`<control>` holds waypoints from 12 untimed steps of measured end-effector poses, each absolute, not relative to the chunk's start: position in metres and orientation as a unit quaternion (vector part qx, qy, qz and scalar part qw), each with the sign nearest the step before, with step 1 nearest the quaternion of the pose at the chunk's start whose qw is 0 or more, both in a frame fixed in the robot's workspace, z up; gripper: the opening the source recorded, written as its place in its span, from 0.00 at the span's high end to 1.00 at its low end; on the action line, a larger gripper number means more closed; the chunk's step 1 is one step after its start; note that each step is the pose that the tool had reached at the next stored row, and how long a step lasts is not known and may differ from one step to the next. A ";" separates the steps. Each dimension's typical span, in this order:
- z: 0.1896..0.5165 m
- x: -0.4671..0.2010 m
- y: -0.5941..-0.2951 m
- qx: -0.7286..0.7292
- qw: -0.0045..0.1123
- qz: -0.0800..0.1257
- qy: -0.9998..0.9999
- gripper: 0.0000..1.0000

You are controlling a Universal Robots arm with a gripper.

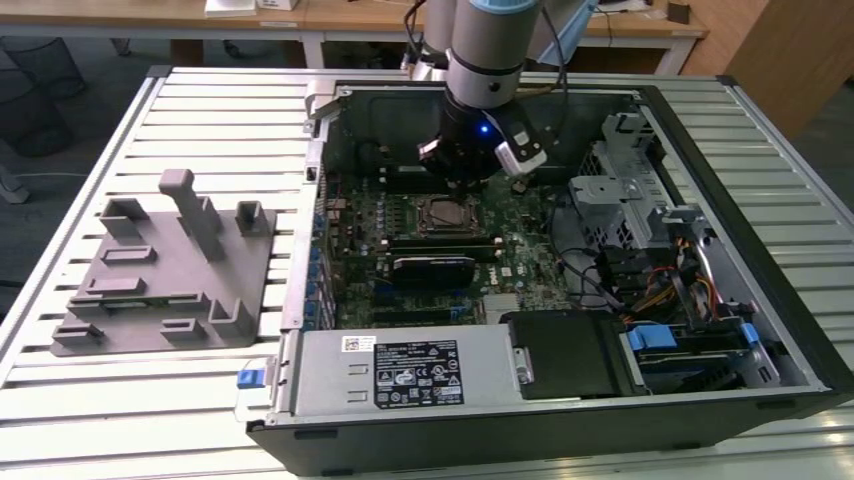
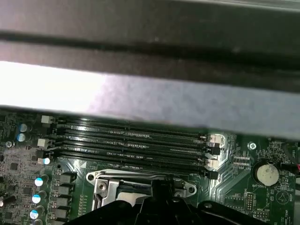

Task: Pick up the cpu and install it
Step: 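Install the second cpu locking lever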

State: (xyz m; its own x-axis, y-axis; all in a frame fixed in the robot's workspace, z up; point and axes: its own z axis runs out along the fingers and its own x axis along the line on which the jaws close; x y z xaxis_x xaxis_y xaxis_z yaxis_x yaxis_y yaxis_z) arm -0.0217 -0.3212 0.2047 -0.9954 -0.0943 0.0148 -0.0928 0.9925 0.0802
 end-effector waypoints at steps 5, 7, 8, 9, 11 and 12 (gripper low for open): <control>0.215 -0.022 -0.321 0.047 0.009 -0.040 -0.998 0.89; 0.218 -0.022 -0.322 0.047 0.009 -0.041 -0.998 0.89; 0.218 -0.022 -0.322 0.047 0.009 -0.041 -0.998 0.89; 0.218 -0.022 -0.324 0.047 0.009 -0.041 -0.998 0.89; 0.218 -0.022 -0.327 0.047 0.009 -0.041 -0.998 0.89; 0.218 -0.022 -0.328 0.047 0.009 -0.041 -0.998 0.89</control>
